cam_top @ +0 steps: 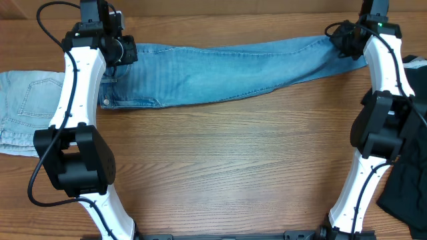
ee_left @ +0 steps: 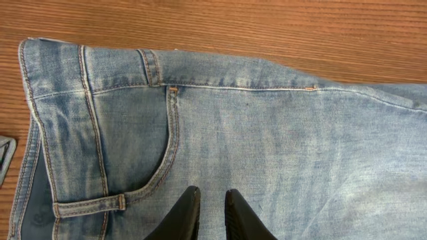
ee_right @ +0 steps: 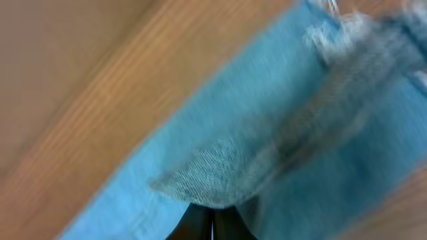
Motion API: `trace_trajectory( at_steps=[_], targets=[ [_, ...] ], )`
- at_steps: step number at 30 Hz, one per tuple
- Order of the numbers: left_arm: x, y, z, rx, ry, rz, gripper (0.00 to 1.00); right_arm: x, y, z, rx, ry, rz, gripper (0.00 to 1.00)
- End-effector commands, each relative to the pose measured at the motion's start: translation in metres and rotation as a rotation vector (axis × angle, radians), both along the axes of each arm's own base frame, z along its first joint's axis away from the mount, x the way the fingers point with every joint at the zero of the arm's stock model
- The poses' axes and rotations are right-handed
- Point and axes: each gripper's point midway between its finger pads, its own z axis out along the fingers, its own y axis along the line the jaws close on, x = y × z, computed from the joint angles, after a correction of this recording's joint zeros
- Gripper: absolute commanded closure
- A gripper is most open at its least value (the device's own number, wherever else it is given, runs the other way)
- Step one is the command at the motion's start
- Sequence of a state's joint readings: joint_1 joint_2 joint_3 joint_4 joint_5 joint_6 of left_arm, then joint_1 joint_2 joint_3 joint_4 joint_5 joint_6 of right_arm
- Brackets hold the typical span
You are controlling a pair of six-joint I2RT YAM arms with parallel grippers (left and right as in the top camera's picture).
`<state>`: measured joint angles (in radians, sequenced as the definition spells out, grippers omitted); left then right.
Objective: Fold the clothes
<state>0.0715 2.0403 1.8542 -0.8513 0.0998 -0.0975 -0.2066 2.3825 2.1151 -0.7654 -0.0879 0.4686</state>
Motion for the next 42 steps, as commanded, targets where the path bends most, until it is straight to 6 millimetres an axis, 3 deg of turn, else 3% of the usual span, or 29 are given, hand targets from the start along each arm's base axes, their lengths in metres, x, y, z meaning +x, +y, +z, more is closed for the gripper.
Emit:
trace_trajectory(
  at_steps=[1, 3, 5, 6, 7, 9, 10, 14, 17, 19, 21, 25, 28, 29, 32, 35, 38, 39, 40, 41, 42],
  targets=[
    [0.003, -0.001, 0.011, 0.017, -0.028, -0.002, 0.83, 0.016, 0.008, -0.01, -0.012, -0.07, -0.012, 0.96],
    [0.005, 0.002, 0.012, 0.032, -0.037, 0.007, 0.83, 0.04, 0.021, 0.006, -0.019, -0.209, 0.096, 0.96],
    [0.011, 0.003, 0.017, 0.032, -0.066, 0.006, 0.84, 0.058, 0.042, 0.052, 0.005, -0.376, 0.278, 0.88],
    [0.013, 0.001, 0.019, 0.025, -0.082, 0.002, 0.84, 0.06, 0.038, 0.072, 0.008, -0.408, 0.287, 0.84],
    [0.014, 0.0, 0.02, 0.006, -0.084, 0.027, 0.84, 0.056, 0.025, 0.089, -0.009, -0.41, 0.276, 0.7],
    [0.013, -0.001, 0.019, -0.001, -0.078, 0.034, 0.84, 0.042, 0.006, 0.097, -0.039, -0.368, 0.283, 0.58],
    [0.011, -0.001, 0.017, -0.002, -0.066, 0.034, 0.84, 0.024, -0.012, 0.087, -0.037, -0.287, 0.272, 0.48],
    [0.001, -0.001, 0.011, -0.002, -0.018, 0.036, 0.82, -0.019, -0.049, 0.057, -0.062, -0.113, 0.282, 0.38],
    [-0.003, -0.002, 0.008, -0.002, 0.0, 0.036, 0.76, -0.028, -0.068, 0.049, -0.22, -0.04, 0.331, 0.3],
    [-0.005, -0.002, 0.007, -0.008, 0.012, 0.044, 0.8, -0.024, -0.077, 0.052, -0.292, -0.047, 0.347, 0.25],
    [-0.01, -0.006, -0.002, -0.048, 0.054, 0.104, 0.96, -0.011, -0.084, 0.06, -0.385, -0.101, 0.392, 0.21],
    [-0.028, -0.021, -0.028, -0.1, 0.15, 0.184, 0.96, 0.003, -0.089, 0.068, -0.432, -0.162, 0.393, 0.16],
    [-0.036, -0.031, -0.091, -0.148, 0.246, 0.182, 0.96, 0.005, -0.088, 0.021, -0.429, -0.096, 0.468, 0.11],
    [-0.035, -0.03, -0.096, -0.146, 0.25, 0.183, 0.96, 0.004, -0.089, 0.01, -0.428, -0.081, 0.482, 0.11],
    [-0.027, -0.022, -0.1, -0.106, 0.22, 0.193, 0.96, 0.01, -0.089, -0.015, -0.477, -0.075, 0.58, 0.09],
    [-0.021, -0.01, -0.098, -0.038, 0.187, 0.212, 0.96, 0.024, -0.092, -0.025, -0.5, -0.126, 0.583, 0.0],
    [-0.017, -0.009, -0.097, -0.034, 0.169, 0.204, 0.96, 0.036, -0.087, -0.029, -0.493, -0.194, 0.602, 0.0],
    [-0.017, -0.008, -0.097, -0.028, 0.169, 0.207, 0.96, 0.037, -0.084, -0.03, -0.48, -0.205, 0.612, 0.07],
    [-0.017, -0.007, -0.097, -0.022, 0.168, 0.211, 0.96, 0.037, -0.082, -0.031, -0.469, -0.208, 0.619, 0.22],
    [-0.017, -0.006, -0.097, -0.019, 0.167, 0.212, 0.96, 0.037, -0.078, -0.032, -0.453, -0.217, 0.628, 0.25],
    [-0.017, -0.005, -0.097, -0.015, 0.167, 0.214, 0.96, 0.037, -0.074, -0.032, -0.436, -0.23, 0.641, 0.19]
  ],
)
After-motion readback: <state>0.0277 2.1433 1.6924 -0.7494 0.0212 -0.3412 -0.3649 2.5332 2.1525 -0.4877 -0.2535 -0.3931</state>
